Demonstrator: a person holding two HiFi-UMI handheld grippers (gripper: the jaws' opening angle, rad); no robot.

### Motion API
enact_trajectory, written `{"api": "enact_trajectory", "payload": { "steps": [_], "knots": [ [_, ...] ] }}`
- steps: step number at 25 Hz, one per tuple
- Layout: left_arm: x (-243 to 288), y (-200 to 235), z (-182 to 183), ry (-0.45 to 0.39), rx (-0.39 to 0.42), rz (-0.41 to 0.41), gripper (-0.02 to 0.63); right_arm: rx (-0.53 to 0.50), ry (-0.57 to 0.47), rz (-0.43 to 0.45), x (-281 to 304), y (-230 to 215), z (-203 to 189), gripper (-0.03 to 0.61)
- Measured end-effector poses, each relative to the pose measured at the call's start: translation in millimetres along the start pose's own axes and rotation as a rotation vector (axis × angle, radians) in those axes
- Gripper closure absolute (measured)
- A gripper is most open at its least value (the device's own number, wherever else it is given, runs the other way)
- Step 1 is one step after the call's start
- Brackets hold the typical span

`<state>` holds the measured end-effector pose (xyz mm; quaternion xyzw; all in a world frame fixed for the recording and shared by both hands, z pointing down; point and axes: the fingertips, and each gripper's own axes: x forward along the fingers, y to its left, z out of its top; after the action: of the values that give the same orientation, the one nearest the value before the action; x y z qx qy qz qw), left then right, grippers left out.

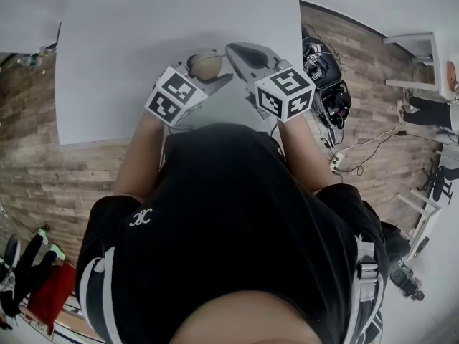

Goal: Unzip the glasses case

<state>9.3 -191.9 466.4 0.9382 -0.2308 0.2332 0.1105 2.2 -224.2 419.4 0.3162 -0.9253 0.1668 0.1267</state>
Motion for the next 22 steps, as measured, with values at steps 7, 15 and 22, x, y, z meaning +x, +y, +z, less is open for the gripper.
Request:
{"api": "enact_trajectory", "payload": {
  "steps": [7,15,22],
  "knots": [
    [-11.8,8.3,9.4,-0.086,-0.052,-0.058,0.324,-0.004,0.023,0.0,8.3,0.1,0.1,0.56],
    [-25.3,5.7,22.4,-0.179,-0.076,-0.097,0.324,0.056,0.026,0.06,8.2,4.4,-9.3,0.56],
    [-37.1,4.6,28.2,-0.239,-0.093,-0.142,0.324,0.081,0.015,0.121,10.1,13.3,-5.1,0.56]
  ]
}}
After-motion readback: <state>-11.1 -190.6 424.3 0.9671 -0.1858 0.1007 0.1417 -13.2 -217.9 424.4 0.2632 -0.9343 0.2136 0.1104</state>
